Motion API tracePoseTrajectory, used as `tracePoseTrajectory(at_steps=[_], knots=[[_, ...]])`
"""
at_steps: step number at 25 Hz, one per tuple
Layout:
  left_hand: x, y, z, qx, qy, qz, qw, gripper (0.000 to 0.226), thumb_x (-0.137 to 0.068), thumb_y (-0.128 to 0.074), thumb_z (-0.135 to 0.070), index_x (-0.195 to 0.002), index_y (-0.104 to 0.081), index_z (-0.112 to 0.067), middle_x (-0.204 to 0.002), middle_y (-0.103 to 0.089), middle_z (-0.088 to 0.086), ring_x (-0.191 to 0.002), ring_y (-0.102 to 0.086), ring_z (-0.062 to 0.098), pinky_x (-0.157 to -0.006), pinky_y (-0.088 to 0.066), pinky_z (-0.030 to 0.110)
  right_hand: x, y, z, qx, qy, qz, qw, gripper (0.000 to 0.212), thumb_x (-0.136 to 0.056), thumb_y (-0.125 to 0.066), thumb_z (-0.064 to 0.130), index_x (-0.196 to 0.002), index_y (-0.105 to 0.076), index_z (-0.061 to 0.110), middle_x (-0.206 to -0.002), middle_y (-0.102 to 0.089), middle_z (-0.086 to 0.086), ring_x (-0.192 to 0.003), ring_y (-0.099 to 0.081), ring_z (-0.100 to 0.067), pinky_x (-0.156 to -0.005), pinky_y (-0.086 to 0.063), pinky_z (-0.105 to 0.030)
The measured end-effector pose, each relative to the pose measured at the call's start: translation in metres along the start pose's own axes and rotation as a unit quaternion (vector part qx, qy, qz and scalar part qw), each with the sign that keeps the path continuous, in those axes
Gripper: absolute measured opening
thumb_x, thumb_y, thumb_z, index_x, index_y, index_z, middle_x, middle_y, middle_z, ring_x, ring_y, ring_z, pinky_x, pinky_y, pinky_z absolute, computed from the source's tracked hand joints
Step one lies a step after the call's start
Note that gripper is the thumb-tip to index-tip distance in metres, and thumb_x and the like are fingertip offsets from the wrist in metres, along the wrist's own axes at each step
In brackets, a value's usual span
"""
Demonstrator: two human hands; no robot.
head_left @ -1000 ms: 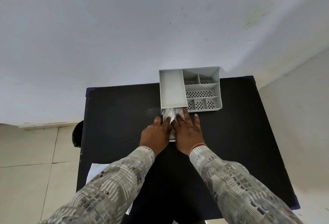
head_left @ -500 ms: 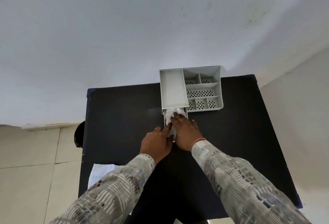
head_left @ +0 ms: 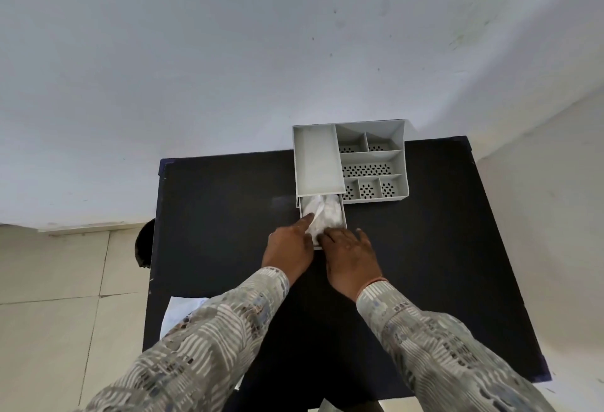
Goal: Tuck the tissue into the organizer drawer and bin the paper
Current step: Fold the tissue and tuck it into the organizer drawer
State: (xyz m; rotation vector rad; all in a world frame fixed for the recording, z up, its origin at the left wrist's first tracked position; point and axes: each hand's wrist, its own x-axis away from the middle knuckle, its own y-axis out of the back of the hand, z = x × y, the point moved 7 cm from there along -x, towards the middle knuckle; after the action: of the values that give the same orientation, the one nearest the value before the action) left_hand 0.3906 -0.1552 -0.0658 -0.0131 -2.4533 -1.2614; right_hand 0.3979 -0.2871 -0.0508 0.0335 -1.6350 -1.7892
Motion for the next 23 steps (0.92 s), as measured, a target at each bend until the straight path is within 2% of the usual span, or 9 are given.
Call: tracePoseTrajectory(at_steps=[2,6,10,11,13,15,17,20,23], knots=[[0.006,-0.002,-0.002,-0.032,-0.022,0.009,0.999,0.060,-0.103,-0.049,-0.037,-0.161,-0.042,-0.023,-0.120,-0.076,0.019,-0.107,-0.074,0.040,-0.098,-0.055,0.046,-0.003,0.004,-0.002,-0.011,-0.004,-0.008,1.000,0.043,-0.096,-0.053,0.024,-0.139,-0.061,0.024,-0.142,-0.064,0.001,-0.138,-0.055,-0.024,-0.125,-0.026,-0.053],[0.016,-0.006,-0.005,-0.158,-0.068,0.076,0.982,0.094,-0.086,-0.047,-0.064,-0.169,-0.018,-0.030,-0.132,-0.066,0.013,-0.110,-0.071,0.040,-0.090,-0.059,0.048,-0.003,0.011,0.001,-0.010,0.014,0.020,1.000,0.039,-0.098,-0.053,0.026,-0.136,-0.062,0.023,-0.137,-0.067,0.000,-0.132,-0.061,-0.025,-0.124,-0.028,-0.052],[0.010,-0.005,-0.005,-0.269,-0.073,0.047,0.959,0.084,-0.095,-0.054,-0.048,-0.168,-0.016,-0.029,-0.123,-0.070,0.010,-0.103,-0.073,0.035,-0.078,-0.057,0.043,-0.008,0.042,0.003,0.001,0.006,-0.075,0.997,0.061,-0.082,-0.067,0.026,-0.142,-0.058,0.021,-0.135,-0.070,-0.005,-0.128,-0.064,-0.029,-0.120,-0.033,-0.062],[0.008,-0.005,-0.007,-0.282,-0.071,0.042,0.956,0.082,-0.096,-0.053,-0.044,-0.168,-0.017,-0.028,-0.120,-0.072,0.009,-0.102,-0.073,0.034,-0.076,-0.056,0.041,-0.011,0.045,0.004,0.013,0.002,-0.062,0.998,0.068,-0.081,-0.067,0.027,-0.147,-0.052,0.019,-0.144,-0.065,-0.007,-0.135,-0.060,-0.029,-0.121,-0.031,-0.063],[0.003,-0.006,-0.010,-0.297,-0.076,0.044,0.951,0.082,-0.095,-0.053,-0.040,-0.168,-0.020,-0.027,-0.113,-0.075,0.007,-0.098,-0.075,0.033,-0.071,-0.053,0.039,-0.020,0.035,0.006,0.033,0.001,0.030,0.999,0.079,-0.089,-0.066,0.030,-0.160,-0.034,0.014,-0.162,-0.046,-0.010,-0.150,-0.043,-0.029,-0.125,-0.022,-0.064],[0.005,-0.007,-0.013,-0.309,-0.078,0.036,0.947,0.082,-0.094,-0.054,-0.040,-0.168,-0.021,-0.028,-0.107,-0.077,0.006,-0.094,-0.076,0.031,-0.065,-0.048,0.036,-0.026,0.027,0.010,0.047,0.006,0.097,0.994,0.082,-0.093,-0.064,0.034,-0.163,-0.027,0.012,-0.169,-0.035,-0.012,-0.156,-0.032,-0.029,-0.127,-0.018,-0.064],[0.007,0.001,-0.013,-0.299,-0.068,0.007,0.952,0.081,-0.093,-0.058,-0.045,-0.166,-0.027,-0.029,-0.108,-0.074,0.006,-0.091,-0.075,0.031,-0.062,-0.047,0.036,-0.032,0.032,0.012,0.028,0.007,0.083,0.996,0.078,-0.092,-0.066,0.036,-0.159,-0.035,0.012,-0.165,-0.041,-0.012,-0.153,-0.038,-0.030,-0.127,-0.020,-0.063],[0.017,0.016,-0.016,-0.290,-0.092,-0.047,0.952,0.071,-0.081,-0.077,-0.042,-0.147,-0.060,-0.022,-0.115,-0.068,0.011,-0.095,-0.070,0.033,-0.059,-0.056,0.038,-0.029,0.042,0.012,0.022,0.008,-0.018,1.000,0.069,-0.088,-0.068,0.036,-0.150,-0.047,0.015,-0.157,-0.050,-0.010,-0.147,-0.046,-0.030,-0.125,-0.024,-0.060],[0.019,0.017,-0.023,-0.297,-0.183,-0.047,0.936,0.047,-0.076,-0.082,-0.032,-0.120,-0.078,-0.016,-0.134,-0.069,0.014,-0.124,-0.063,0.039,-0.082,-0.060,0.050,-0.027,0.026,0.012,0.037,0.016,0.056,0.998,0.072,-0.093,-0.064,0.035,-0.158,-0.039,0.016,-0.168,-0.036,-0.007,-0.157,-0.031,-0.026,-0.128,-0.018,-0.062]])
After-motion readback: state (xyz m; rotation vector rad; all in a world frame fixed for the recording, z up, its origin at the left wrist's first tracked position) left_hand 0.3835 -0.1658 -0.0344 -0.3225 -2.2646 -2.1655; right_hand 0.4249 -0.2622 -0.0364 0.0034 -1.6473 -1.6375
